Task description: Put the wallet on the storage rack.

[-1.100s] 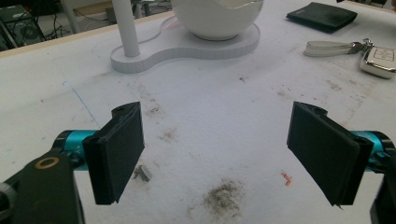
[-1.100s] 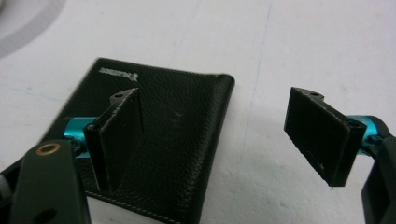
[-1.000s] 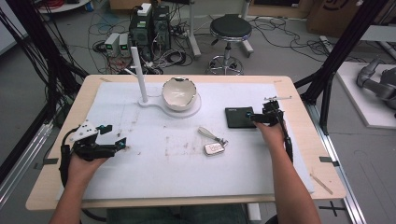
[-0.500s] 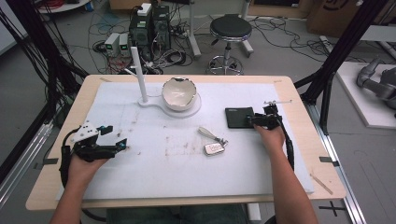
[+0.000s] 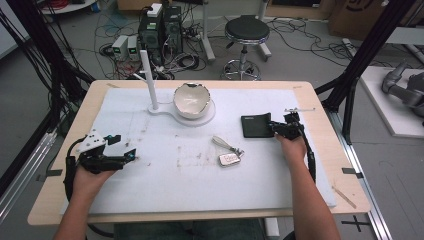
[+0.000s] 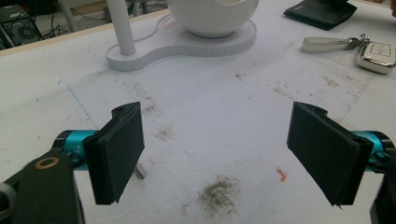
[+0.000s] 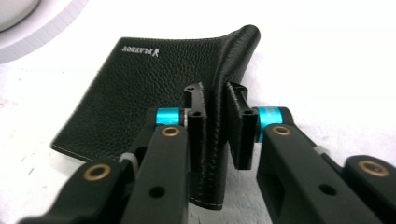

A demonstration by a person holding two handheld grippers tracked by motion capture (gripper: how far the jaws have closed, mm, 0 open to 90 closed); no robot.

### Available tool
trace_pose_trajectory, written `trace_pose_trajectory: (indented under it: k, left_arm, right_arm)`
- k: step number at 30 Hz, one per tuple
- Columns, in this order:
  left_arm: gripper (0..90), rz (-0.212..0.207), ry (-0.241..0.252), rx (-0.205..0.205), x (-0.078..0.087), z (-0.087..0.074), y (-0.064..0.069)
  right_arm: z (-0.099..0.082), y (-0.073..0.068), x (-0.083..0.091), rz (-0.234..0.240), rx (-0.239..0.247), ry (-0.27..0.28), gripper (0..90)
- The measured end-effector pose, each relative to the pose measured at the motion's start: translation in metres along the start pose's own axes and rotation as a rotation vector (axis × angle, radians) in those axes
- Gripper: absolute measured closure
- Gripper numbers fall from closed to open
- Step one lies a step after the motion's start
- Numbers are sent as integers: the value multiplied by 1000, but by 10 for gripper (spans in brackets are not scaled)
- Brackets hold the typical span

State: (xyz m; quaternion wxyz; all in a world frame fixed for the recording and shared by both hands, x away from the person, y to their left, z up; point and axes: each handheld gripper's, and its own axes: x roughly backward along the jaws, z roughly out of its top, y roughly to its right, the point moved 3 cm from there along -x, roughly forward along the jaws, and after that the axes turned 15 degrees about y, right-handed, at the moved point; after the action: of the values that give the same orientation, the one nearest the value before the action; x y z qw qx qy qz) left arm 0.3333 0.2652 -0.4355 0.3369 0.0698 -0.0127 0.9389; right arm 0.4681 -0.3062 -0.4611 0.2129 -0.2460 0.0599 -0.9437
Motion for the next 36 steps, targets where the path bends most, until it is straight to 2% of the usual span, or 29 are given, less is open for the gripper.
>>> trace_pose_trajectory:
  k: [3,4,5,6,7,10,15,18,22,26,27,32,35,36]
  left_arm:
    - [188,0,-1,1,0,0,0]
    - [188,1,0,2,0,-1,0]
    - [189,0,-2,2,-1,-1,-1]
    - [189,0,-2,2,-1,-1,-1]
    - [189,-4,4,0,-1,0,0]
    - [189,-7,9,-1,-1,1,0]
    - [188,-5,14,-8,0,3,1]
    - [189,5,16,-6,0,3,0]
    - [188,8,17,-6,2,4,0]
    - [189,9,20,-8,2,5,1]
    - [188,9,20,-8,2,5,1]
    - [189,7,19,-12,2,5,1]
    - [188,7,20,-11,2,6,1]
    - [188,9,19,-11,2,6,0]
  right_arm:
    - [6,-6,5,-8,61,30,825]
    - [6,-6,5,-8,61,30,825]
    - [11,-10,9,-12,91,59,832]
    - [11,-10,9,-12,91,59,832]
    - [18,-14,14,-19,122,76,834]
    - [22,-17,18,-12,142,94,836]
    - [39,-30,31,-32,227,132,837]
    - [45,-36,35,-23,243,126,839]
    - [59,-48,44,-10,285,149,841]
    - [70,-57,51,6,307,153,843]
    - [77,-65,54,21,320,160,844]
    - [94,-84,58,54,369,175,846]
    - [99,-91,59,68,377,179,846]
    - [105,-101,58,85,397,187,846]
